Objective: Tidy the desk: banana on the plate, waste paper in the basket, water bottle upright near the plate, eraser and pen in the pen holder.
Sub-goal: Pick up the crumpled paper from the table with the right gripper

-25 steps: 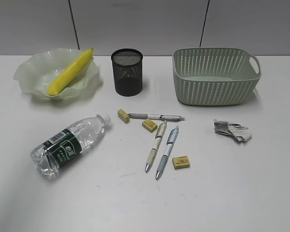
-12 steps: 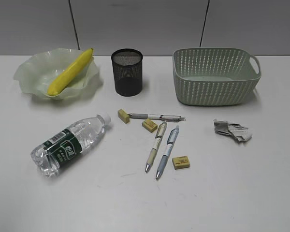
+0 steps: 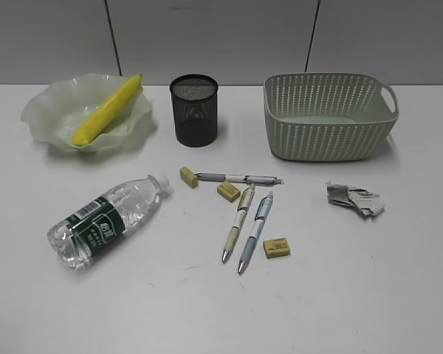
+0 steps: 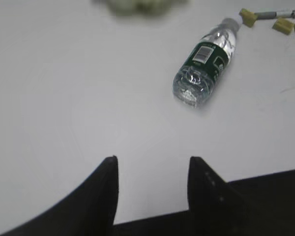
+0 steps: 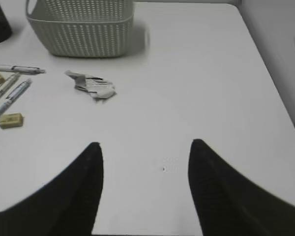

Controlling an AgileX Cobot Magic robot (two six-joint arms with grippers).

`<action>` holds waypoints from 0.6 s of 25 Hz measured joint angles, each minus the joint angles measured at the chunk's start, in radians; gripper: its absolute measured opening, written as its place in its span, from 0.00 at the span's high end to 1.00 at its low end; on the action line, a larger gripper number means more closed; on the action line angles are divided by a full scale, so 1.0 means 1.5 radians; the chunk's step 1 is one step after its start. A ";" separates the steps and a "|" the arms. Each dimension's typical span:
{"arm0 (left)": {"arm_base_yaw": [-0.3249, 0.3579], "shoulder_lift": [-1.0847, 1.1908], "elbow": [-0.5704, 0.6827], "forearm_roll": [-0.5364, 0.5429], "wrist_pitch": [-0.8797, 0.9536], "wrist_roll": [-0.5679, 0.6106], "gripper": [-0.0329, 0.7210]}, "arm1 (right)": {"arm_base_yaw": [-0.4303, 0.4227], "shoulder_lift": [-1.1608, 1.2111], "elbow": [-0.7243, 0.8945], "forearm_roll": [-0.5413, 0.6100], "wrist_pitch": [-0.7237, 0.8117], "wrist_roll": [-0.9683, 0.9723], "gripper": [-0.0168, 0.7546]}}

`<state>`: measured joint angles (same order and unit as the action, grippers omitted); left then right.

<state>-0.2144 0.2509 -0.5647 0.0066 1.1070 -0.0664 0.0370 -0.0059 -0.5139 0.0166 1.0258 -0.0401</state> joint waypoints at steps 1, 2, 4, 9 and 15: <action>0.000 -0.013 0.001 0.000 -0.004 0.007 0.50 | 0.000 0.011 -0.004 0.020 -0.005 -0.025 0.42; -0.001 -0.024 0.002 0.000 -0.005 0.010 0.50 | 0.000 0.026 -0.008 0.042 -0.015 -0.051 0.43; -0.001 -0.044 0.004 -0.004 -0.006 0.012 0.51 | 0.000 0.075 -0.012 0.074 -0.043 -0.091 0.44; -0.001 -0.122 0.005 -0.004 -0.007 0.014 0.52 | 0.007 0.232 -0.013 0.106 -0.135 -0.161 0.45; -0.001 -0.171 0.005 -0.004 -0.008 0.014 0.52 | 0.048 0.458 -0.074 0.118 -0.177 -0.219 0.45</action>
<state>-0.2151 -0.0057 -0.5576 0.0000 1.0944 -0.0460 0.1083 0.6803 -0.6256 0.1932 0.7601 -0.3691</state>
